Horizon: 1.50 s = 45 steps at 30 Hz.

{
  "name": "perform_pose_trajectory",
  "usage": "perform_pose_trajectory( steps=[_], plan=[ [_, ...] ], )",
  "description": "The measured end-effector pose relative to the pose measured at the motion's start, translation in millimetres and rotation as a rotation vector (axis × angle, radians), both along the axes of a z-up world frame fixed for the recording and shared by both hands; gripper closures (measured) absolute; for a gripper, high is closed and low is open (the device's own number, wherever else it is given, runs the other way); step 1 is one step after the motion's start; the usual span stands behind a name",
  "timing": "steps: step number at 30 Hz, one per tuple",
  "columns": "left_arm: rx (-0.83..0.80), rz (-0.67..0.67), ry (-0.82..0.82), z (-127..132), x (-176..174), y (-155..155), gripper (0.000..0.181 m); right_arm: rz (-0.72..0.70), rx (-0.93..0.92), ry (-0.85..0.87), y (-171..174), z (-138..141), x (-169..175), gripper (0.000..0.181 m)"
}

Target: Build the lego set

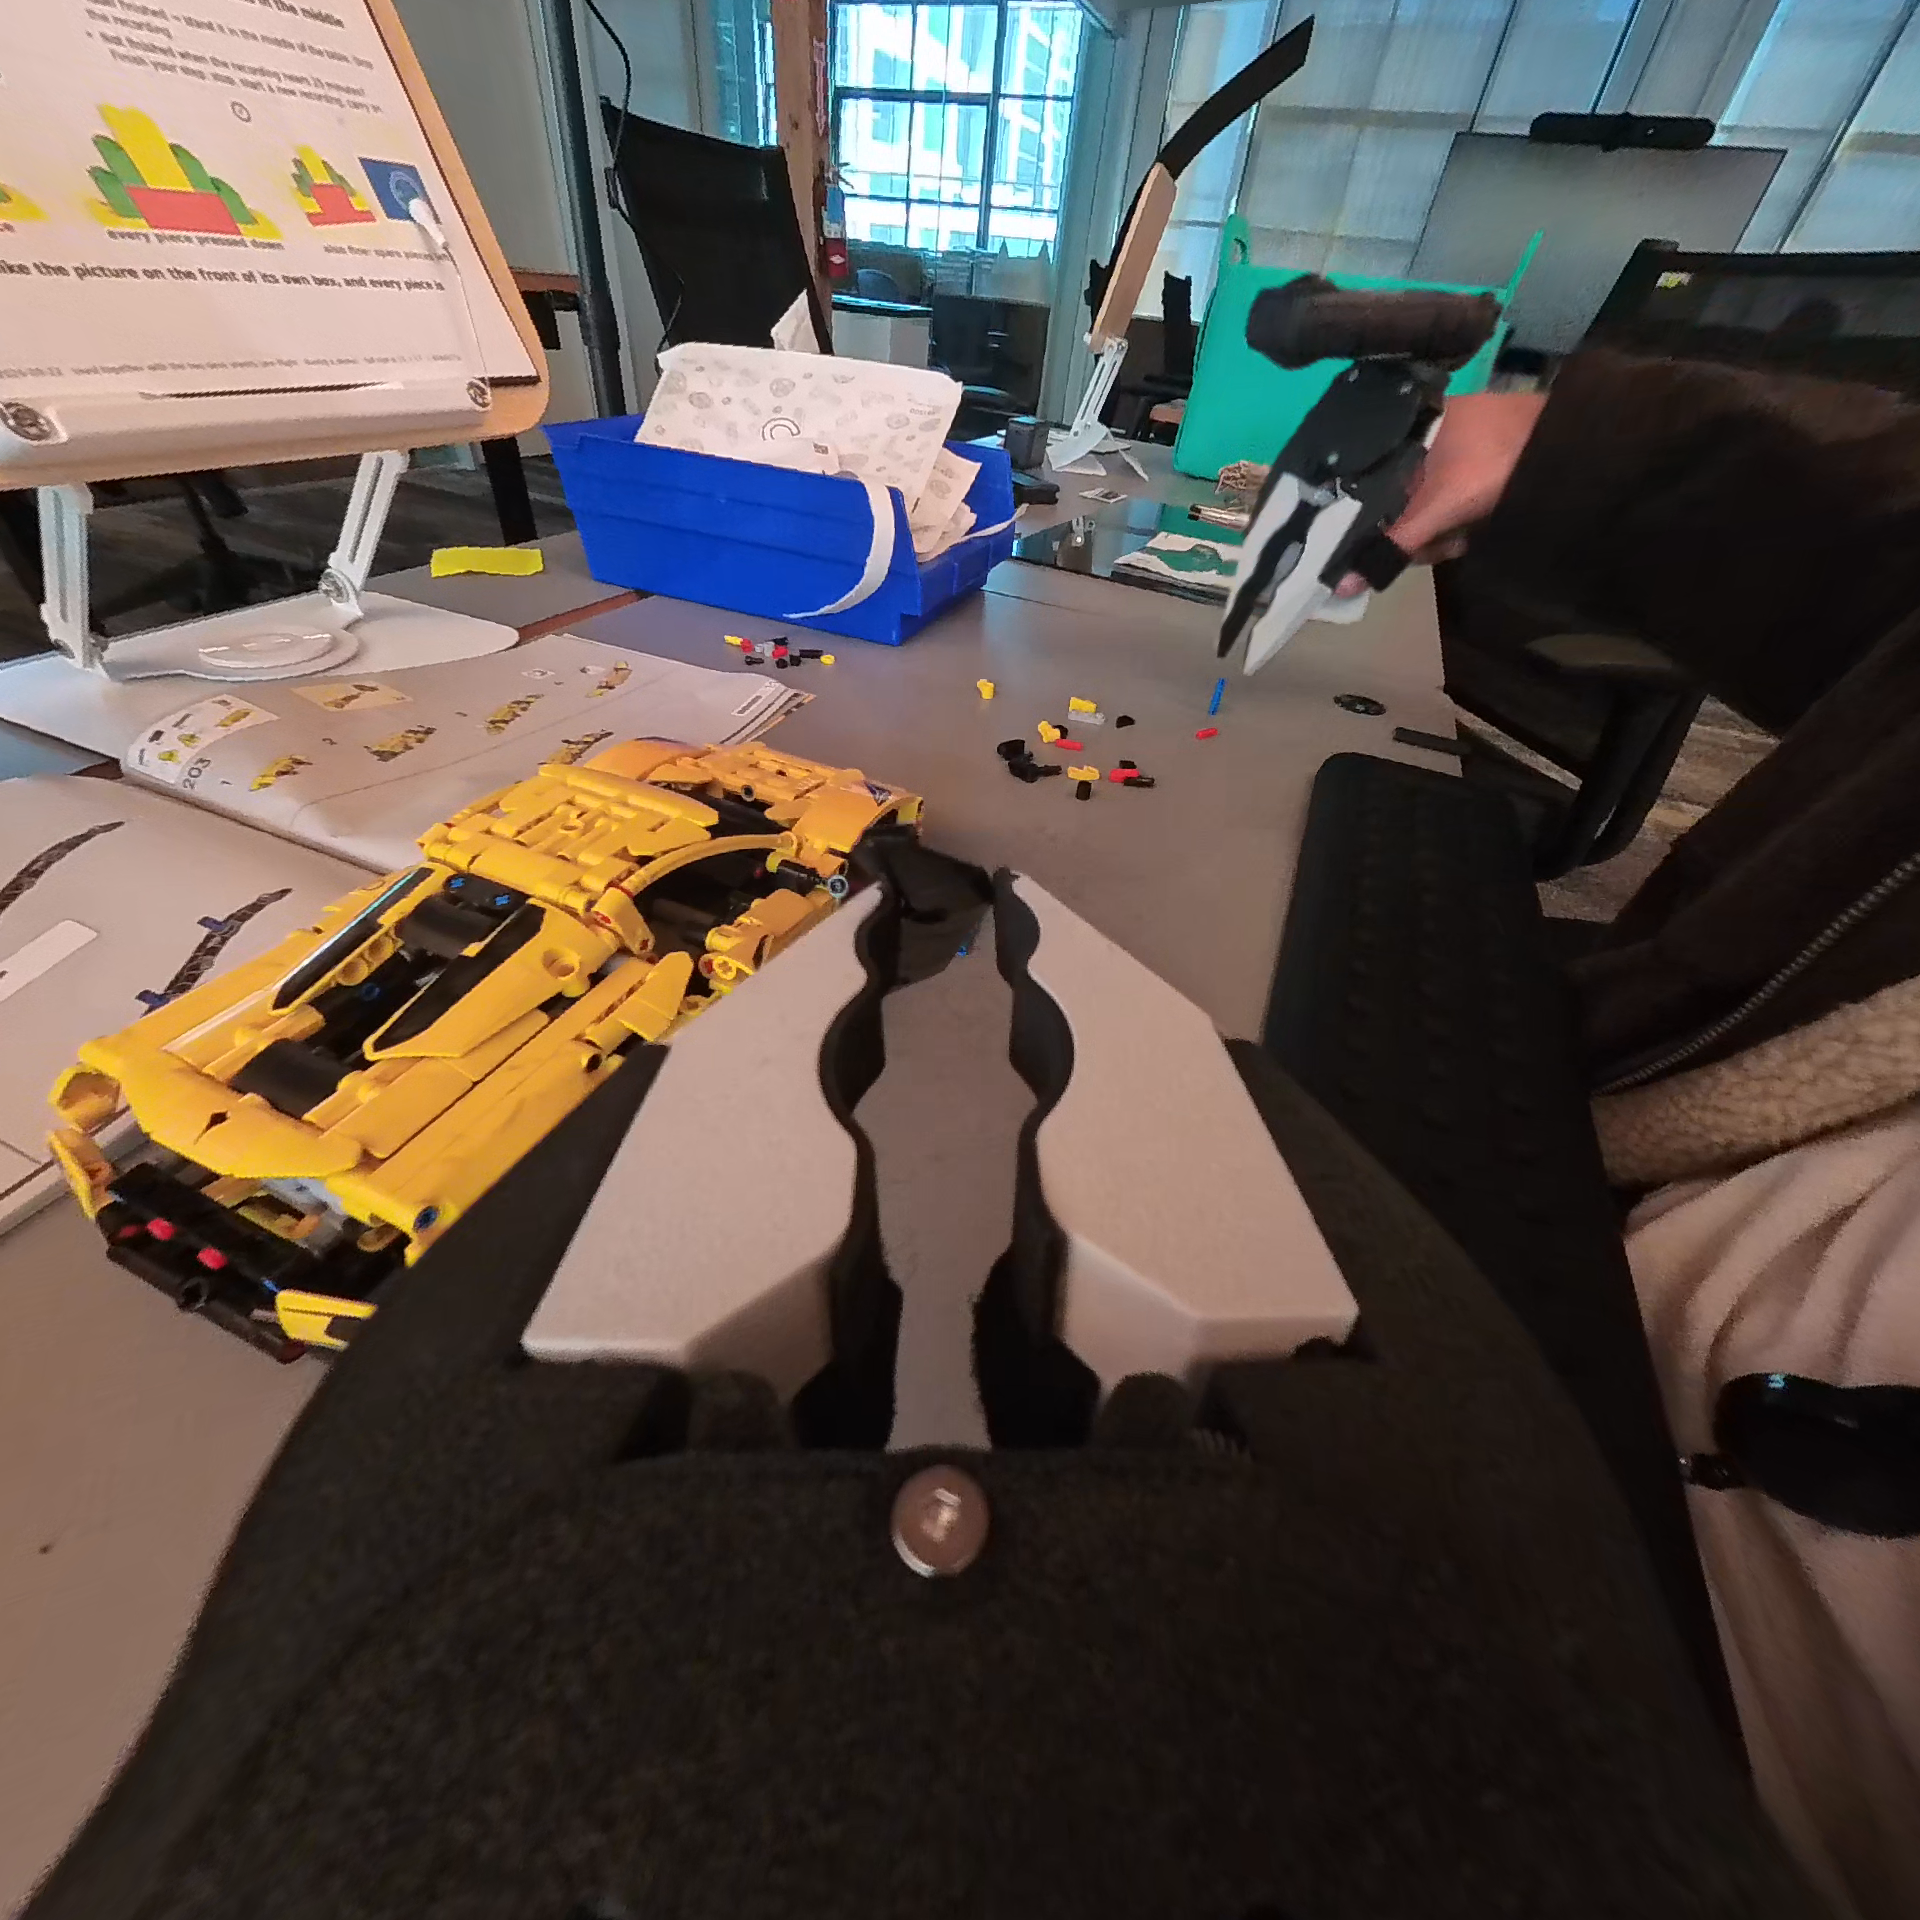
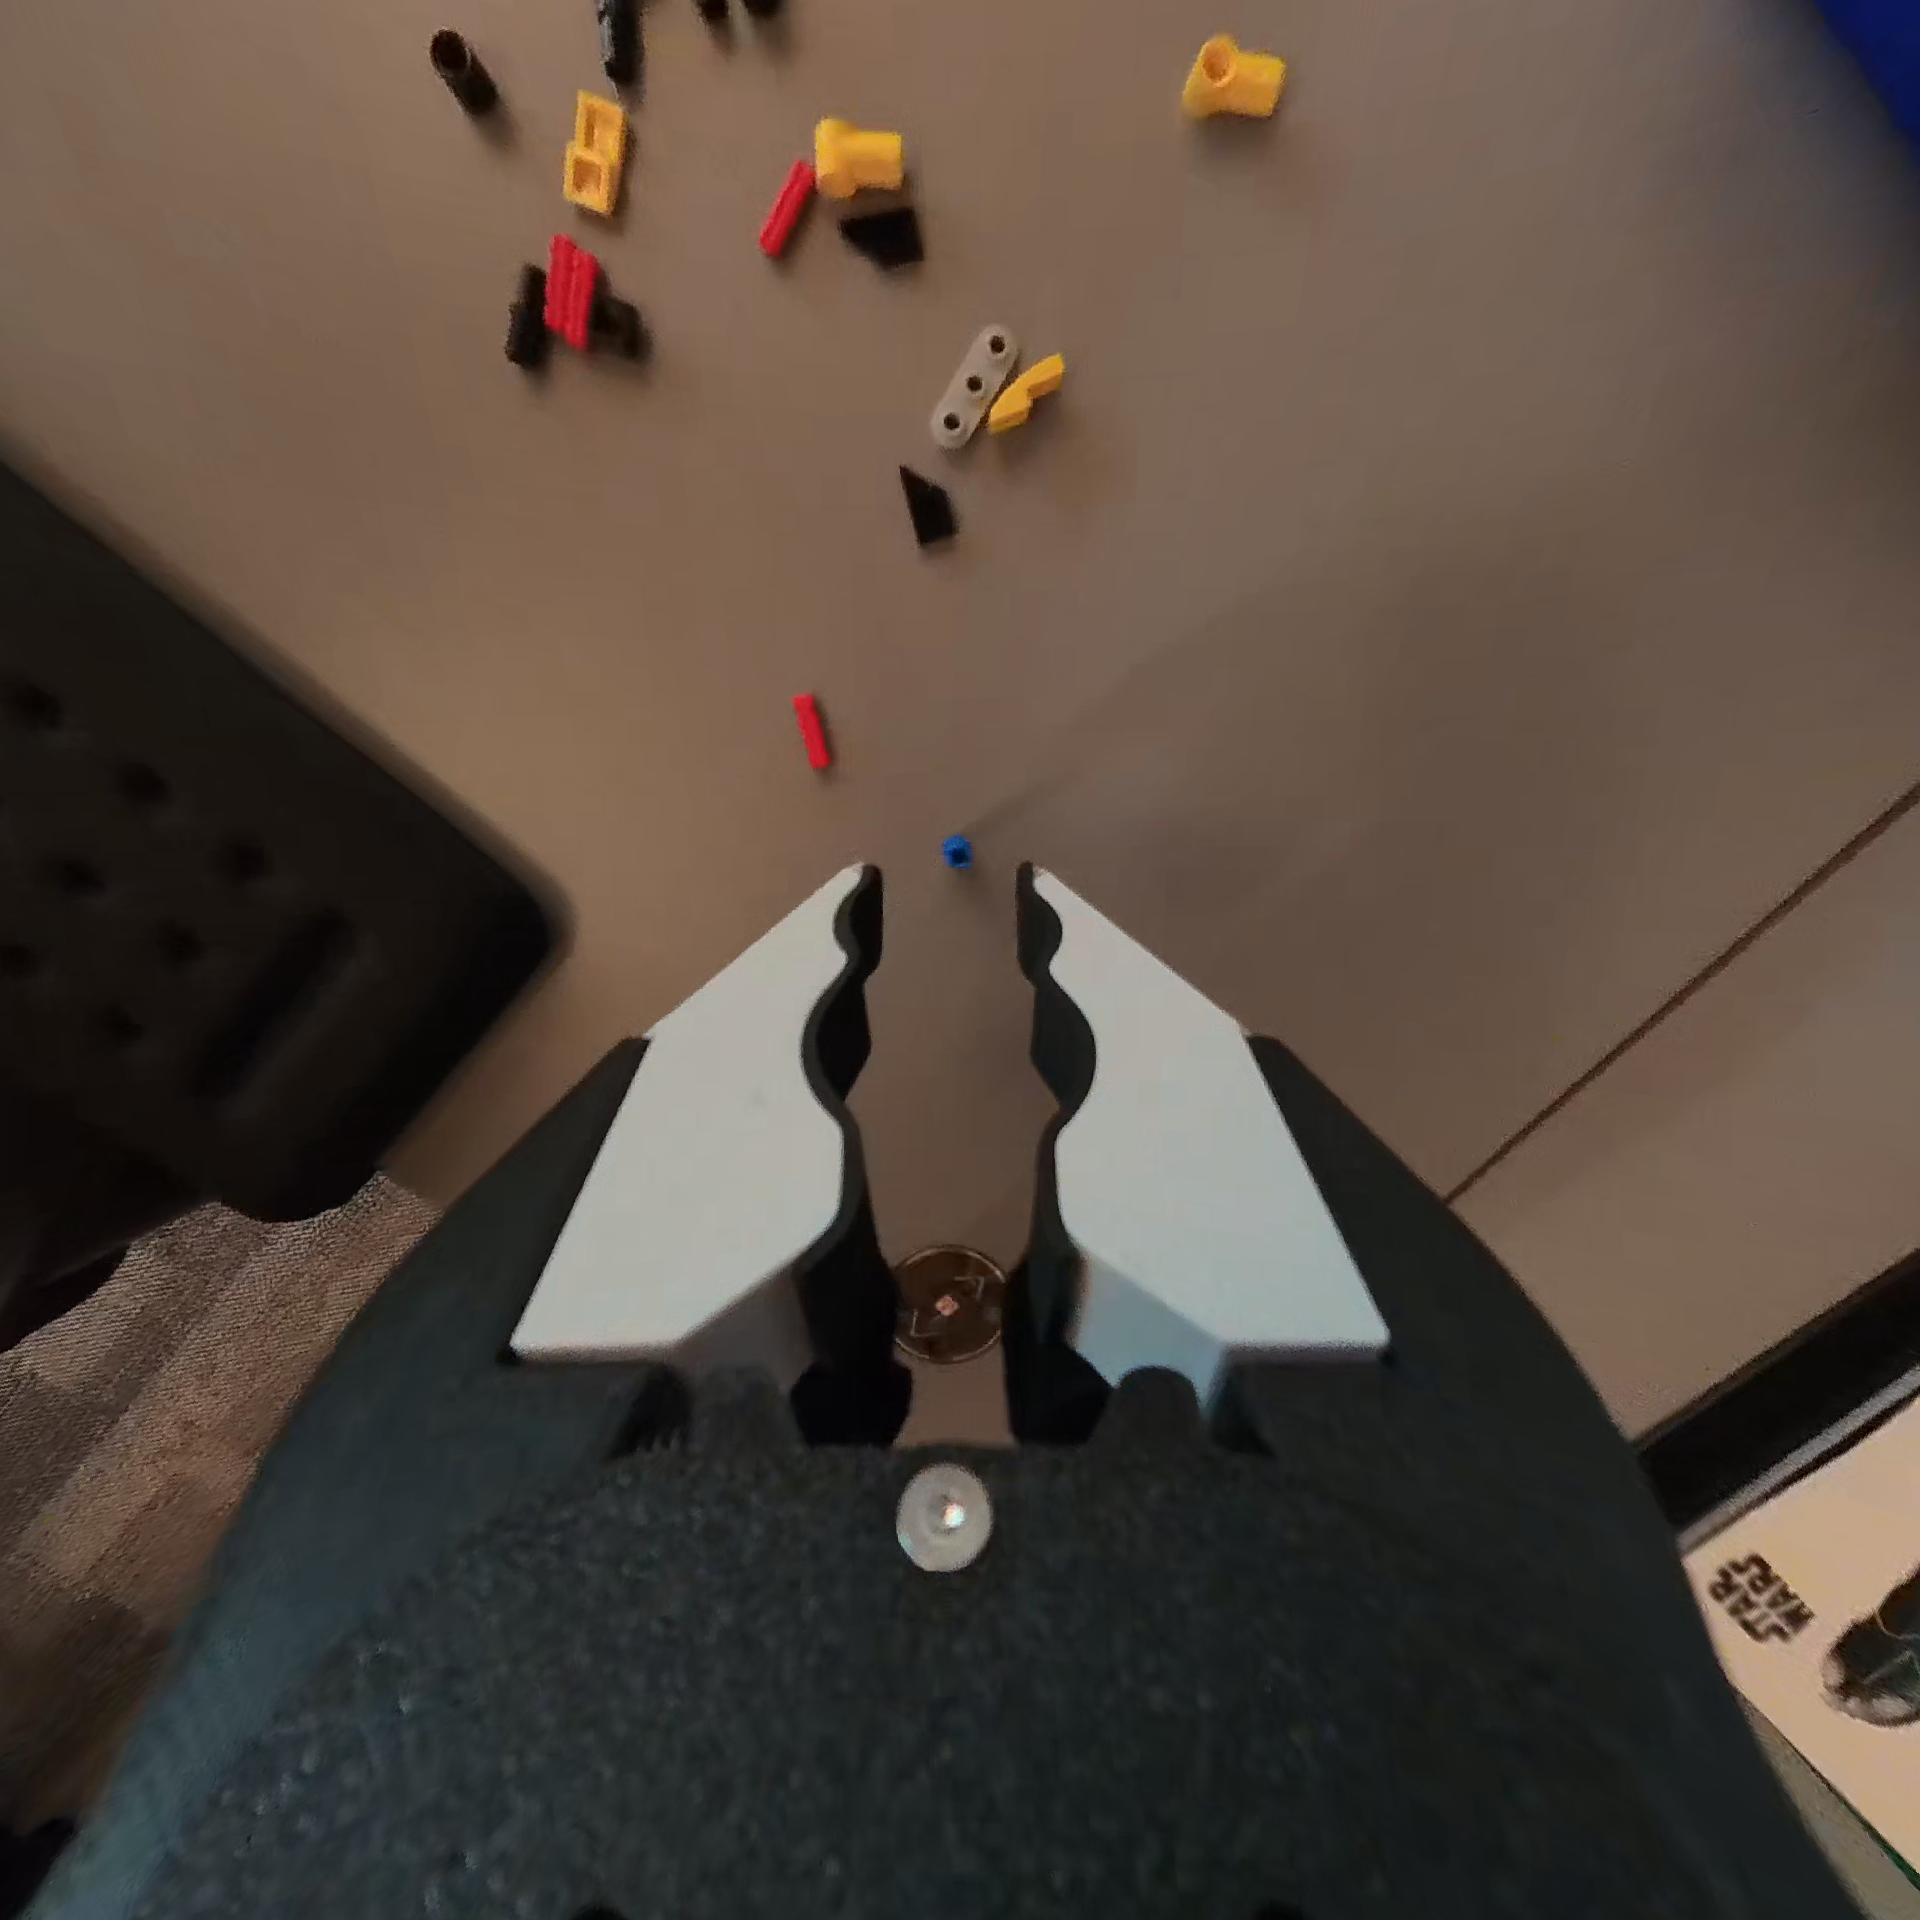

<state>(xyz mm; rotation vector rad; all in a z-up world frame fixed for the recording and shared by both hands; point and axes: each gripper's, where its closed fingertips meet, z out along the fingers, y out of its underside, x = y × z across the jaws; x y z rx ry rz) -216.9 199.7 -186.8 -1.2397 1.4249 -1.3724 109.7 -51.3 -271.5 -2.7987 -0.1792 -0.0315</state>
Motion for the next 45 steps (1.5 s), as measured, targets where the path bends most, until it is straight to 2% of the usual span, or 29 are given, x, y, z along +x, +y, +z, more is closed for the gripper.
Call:
perform_pose_trajectory(
  steps=[18, 19, 22, 24, 27, 32, 37, 41, 45],
  plan=[
    [0.025, -0.015, -0.021, -0.6, 1.2, -3.1, 0.164, 0.017, -0.023, 0.006, 4.7, -20.9, 2.9, 0.17],
    [0.026, -0.015, -0.021, -0.6, 1.2, -3.0, 0.164, 0.022, -0.023, 0.008, 5.2, -21.6, 2.4, 0.175],
    [0.03, -0.016, -0.02, -1.2, 1.5, -3.3, 0.164, 0.036, -0.033, 0.006, 6.4, -21.3, 0.4, 0.177],
    [0.042, -0.025, -0.03, -0.8, 1.6, -5.3, 0.164, 0.066, 0.025, 0.0, 16.9, -11.5, -6.0, 0.177],
    [0.087, -0.031, -0.095, 6.0, 1.1, -7.9, 0.164, 0.095, 0.175, 0.068, 47.4, 16.2, -33.7, 0.177],
    [0.174, -0.022, -0.264, 26.0, -3.7, -10.0, 0.164, 0.216, 0.555, 0.374, 115.4, 81.8, -121.3, 0.177],
    [0.07, -0.082, -0.254, 30.7, -7.7, -15.4, 0.164, 0.367, 0.796, 0.633, 170.2, 122.0, -202.4, 0.177],
    [-0.104, -0.13, -0.102, 20.3, -8.0, -12.9, 0.164, 0.469, 0.898, 0.754, 219.1, 138.5, -258.9, 0.177],
    [-0.247, -0.157, -0.101, 23.7, -10.9, -6.1, 0.164, 0.519, 0.907, 0.875, 257.4, 130.1, -302.0, 0.177]
  ],
)
